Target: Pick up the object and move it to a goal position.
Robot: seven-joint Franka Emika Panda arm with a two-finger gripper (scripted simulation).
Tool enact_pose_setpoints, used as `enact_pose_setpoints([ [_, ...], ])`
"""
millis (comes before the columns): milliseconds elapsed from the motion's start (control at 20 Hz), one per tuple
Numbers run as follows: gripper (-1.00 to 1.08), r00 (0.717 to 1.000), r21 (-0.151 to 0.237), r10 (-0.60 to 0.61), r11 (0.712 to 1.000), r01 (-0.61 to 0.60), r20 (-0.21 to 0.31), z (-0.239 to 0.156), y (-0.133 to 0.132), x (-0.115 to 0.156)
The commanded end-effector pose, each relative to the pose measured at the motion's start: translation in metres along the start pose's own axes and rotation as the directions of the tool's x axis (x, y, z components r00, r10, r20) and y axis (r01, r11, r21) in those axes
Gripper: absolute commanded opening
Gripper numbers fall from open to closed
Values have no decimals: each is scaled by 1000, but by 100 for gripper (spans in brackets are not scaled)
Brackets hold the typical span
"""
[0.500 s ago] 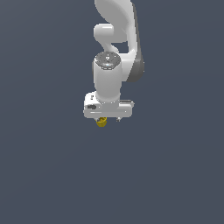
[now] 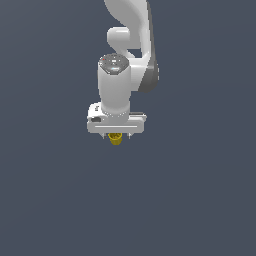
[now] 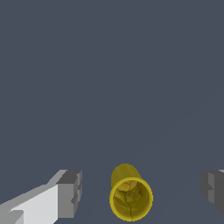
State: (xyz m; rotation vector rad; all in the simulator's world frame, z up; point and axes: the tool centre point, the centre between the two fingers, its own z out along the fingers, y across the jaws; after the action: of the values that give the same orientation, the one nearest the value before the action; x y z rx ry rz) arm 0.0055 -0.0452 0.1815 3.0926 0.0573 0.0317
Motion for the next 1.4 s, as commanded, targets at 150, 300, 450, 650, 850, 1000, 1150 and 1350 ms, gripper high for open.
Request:
enact_pose_setpoints([
  [150,100,1000,-1,3,1000,-3,-1,0,1,0],
  [300,100,1000,1,26,1000,-26,0,4,2,-3],
  [450,100,998,6,65,998,-65,2,9,2,-8],
  [650,100,990,13,139,990,-139,6,20,3,-18],
  [850,100,971,21,239,971,-239,13,34,4,-31],
  [1000,100,944,26,330,944,-330,20,47,6,-44],
  [1150,100,909,29,415,909,-416,28,58,7,-57],
  [1350,100,864,29,503,863,-504,36,70,9,-72],
])
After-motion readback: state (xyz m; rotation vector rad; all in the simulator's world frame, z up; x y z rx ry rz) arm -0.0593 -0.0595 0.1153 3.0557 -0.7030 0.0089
